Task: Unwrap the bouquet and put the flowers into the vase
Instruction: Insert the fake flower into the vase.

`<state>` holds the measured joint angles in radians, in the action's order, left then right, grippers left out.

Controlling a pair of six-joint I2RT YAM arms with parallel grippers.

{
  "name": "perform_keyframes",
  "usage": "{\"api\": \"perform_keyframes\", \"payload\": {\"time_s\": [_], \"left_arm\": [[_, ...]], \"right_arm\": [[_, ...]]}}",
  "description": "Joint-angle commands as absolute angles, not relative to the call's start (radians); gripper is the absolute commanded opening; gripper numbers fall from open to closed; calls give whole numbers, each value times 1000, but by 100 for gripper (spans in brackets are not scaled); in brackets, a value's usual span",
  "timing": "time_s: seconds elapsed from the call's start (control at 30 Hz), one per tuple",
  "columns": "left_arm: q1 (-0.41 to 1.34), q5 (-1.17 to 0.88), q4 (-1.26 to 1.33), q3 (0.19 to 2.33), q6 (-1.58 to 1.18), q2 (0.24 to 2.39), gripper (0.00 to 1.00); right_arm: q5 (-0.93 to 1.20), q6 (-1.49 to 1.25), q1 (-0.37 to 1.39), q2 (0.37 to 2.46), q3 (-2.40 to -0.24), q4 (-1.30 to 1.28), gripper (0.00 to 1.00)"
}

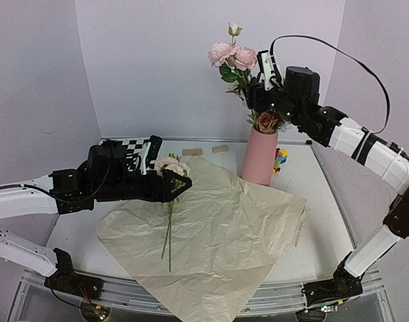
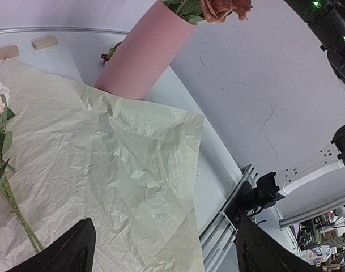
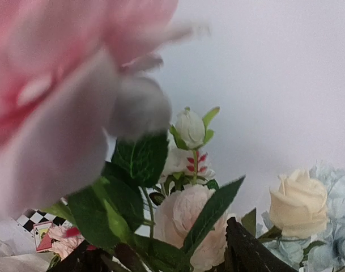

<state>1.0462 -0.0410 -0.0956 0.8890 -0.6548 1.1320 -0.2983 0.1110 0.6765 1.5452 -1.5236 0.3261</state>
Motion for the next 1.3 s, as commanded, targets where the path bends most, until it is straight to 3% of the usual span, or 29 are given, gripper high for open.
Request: {"api": "perform_keyframes", "payload": {"time_s": [0.0, 0.07, 0.17, 0.27, 0.33, 0.47, 0.93, 1.2, 1.27], "left_arm": [[1049, -31, -77, 901, -657, 1118, 87], [1049, -32, -77, 903, -658, 1120, 87], [1049, -32, -77, 905, -658, 1125, 87], [1049, -32, -77, 908, -656, 1131, 87], [1049, -33, -78, 911, -655, 1135, 87], [1049, -33, -78, 915, -652, 1145, 87], [1049, -29, -96, 925, -646, 1154, 87], [1049, -24, -104, 922, -651, 1154, 87], [1049, -20, -105, 921, -652, 1154, 87]], "right_arm": [[-179, 151, 676, 1542, -1603, 348, 73], [-151, 174, 676, 1553, -1619, 346, 73], [-154, 195, 677, 1574, -1643, 345, 62], [-155, 207, 676, 1590, -1665, 343, 45], [-152, 209, 676, 1594, -1670, 344, 29], [-167, 211, 676, 1596, -1654, 343, 13], [-333, 195, 671, 1611, -1443, 361, 3], [-351, 178, 658, 1616, -1426, 367, 13], [-337, 168, 658, 1598, -1434, 364, 21]]}}
